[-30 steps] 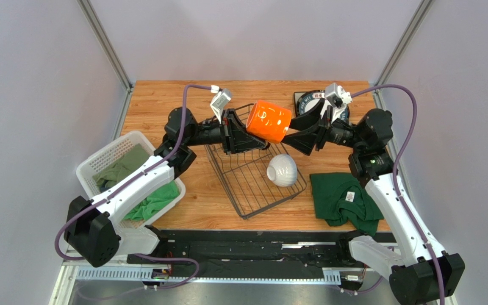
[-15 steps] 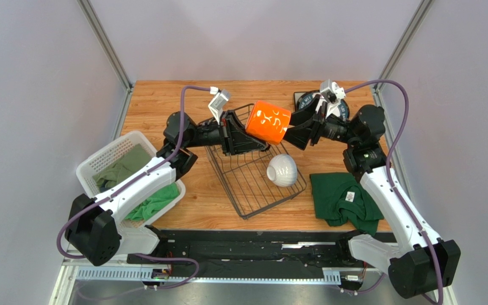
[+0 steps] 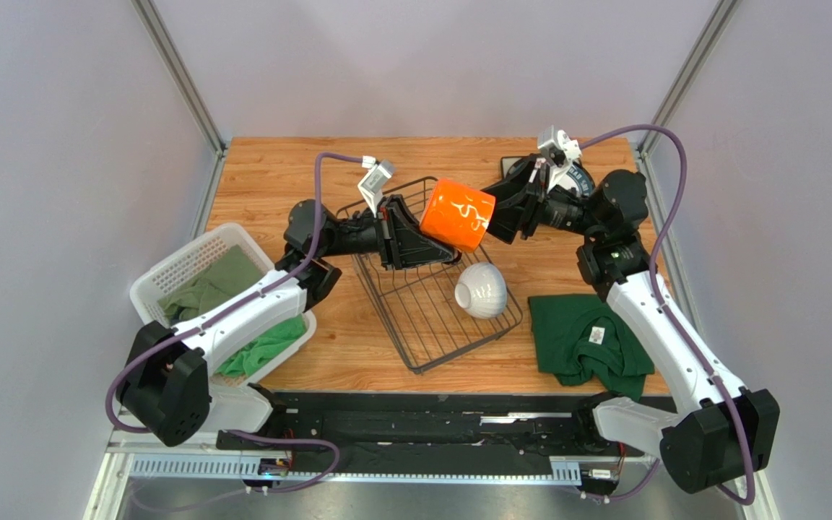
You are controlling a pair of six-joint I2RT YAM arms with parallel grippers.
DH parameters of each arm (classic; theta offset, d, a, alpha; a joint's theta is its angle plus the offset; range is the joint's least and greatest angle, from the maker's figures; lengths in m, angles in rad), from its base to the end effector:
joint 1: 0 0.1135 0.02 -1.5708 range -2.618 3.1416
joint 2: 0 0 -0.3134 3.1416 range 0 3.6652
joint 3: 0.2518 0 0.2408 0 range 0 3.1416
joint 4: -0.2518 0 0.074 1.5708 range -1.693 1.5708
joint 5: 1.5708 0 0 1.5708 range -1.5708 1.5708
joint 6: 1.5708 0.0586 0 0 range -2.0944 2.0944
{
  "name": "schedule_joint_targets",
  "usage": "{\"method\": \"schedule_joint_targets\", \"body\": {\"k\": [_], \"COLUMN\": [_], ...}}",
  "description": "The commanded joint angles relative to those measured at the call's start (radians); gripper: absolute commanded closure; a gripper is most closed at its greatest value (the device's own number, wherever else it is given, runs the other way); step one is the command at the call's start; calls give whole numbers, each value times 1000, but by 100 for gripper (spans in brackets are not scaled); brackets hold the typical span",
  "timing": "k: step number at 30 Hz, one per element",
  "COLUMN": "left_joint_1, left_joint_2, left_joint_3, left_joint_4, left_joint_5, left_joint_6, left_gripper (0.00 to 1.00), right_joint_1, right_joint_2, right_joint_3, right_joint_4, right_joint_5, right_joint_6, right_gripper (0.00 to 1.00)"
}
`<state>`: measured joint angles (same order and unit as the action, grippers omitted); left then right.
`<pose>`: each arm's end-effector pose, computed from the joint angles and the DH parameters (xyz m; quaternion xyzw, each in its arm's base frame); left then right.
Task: Unload the mixed dishes from the dish rack
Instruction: Pick up the cup from the dish rack.
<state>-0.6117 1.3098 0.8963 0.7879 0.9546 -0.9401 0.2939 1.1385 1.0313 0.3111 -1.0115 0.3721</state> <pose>0.1995 -0.1983 0.4170 0.2927 0.5555 -0.6987 0.3427 0.2057 0.1141 0.4540 -0.3538 0.5667 0.5109 0.5411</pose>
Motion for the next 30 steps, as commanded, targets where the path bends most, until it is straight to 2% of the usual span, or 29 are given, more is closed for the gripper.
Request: {"method": "schedule_joint_targets", "body": {"k": [1, 2, 10, 13, 14, 20, 23, 24, 26, 27, 30], "left_joint_1": [4, 4, 4, 4, 4, 4, 4, 4, 6, 4, 4], "left_joint_2": [6, 9, 28, 35, 37, 25, 5, 0, -14, -27, -69], "left_joint_3": [12, 12, 13, 15, 15, 10, 7, 6, 0, -3, -14], "left_joint_4": [195, 201, 228, 231, 229, 159, 111, 99, 73, 62, 1], "left_joint_5": [-30, -30, -36, -33, -33, -45, -53, -53, -59, -63, -82], "left_joint_6": [-55, -61, -100, -112, -114, -74, -40, -25, -6, 15, 72], "left_gripper": [100, 100, 100, 100, 100, 100, 88, 78, 69, 59, 37], "right_joint_1": [20, 25, 51, 56, 54, 54, 54, 54, 53, 54, 53], "right_joint_2": [23, 35, 76, 83, 83, 67, 57, 53, 46, 44, 32], "right_joint_3": [55, 61, 70, 73, 75, 78, 78, 78, 78, 78, 76], "right_joint_4": [89, 94, 140, 154, 154, 129, 118, 117, 103, 92, 82], "right_joint_5": [30, 31, 40, 40, 44, 54, 57, 60, 63, 65, 65], "right_joint_6": [28, 31, 54, 68, 68, 56, 45, 42, 34, 24, 14], "right_gripper": [52, 57, 75, 90, 99, 100, 100, 100, 100, 100, 100]}}
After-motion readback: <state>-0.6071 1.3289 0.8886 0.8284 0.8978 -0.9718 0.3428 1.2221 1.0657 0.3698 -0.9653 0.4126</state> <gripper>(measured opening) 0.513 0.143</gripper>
